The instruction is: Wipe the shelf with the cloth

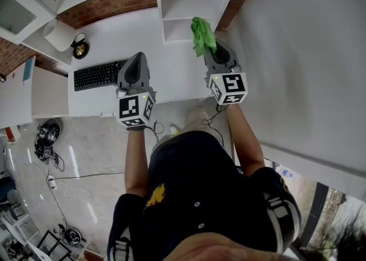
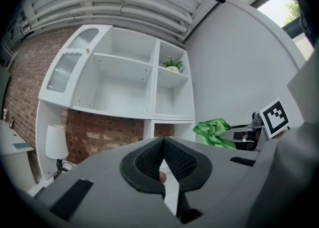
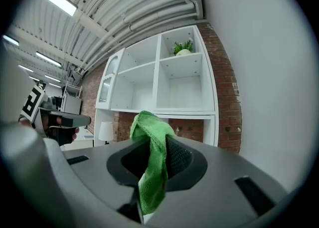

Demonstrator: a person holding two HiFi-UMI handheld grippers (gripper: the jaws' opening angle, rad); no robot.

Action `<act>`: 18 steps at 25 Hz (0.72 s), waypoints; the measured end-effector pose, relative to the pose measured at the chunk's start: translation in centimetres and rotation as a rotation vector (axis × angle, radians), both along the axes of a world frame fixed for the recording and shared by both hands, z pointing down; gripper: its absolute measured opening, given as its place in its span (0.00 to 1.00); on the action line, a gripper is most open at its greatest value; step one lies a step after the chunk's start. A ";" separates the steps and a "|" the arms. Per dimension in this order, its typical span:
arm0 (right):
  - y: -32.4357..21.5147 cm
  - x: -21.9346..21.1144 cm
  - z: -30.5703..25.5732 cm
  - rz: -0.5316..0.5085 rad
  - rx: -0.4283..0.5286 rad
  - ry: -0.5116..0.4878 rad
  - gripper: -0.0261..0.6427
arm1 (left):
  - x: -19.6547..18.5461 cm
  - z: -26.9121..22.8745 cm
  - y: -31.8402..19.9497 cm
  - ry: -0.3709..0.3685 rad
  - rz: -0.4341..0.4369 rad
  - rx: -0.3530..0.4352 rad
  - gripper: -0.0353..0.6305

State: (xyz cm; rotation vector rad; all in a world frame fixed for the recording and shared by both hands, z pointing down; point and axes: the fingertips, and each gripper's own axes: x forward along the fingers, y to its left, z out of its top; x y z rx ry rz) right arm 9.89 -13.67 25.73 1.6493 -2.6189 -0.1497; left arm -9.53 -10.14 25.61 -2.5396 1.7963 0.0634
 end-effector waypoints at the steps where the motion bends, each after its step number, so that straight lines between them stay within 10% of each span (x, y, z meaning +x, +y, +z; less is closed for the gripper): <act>1: 0.0 0.1 0.0 -0.002 -0.003 -0.003 0.13 | 0.0 0.0 0.0 0.007 -0.001 0.000 0.08; 18: 1.7 3.8 -1.5 -0.018 0.058 0.035 0.13 | 4.8 0.2 0.9 0.010 0.073 0.053 0.08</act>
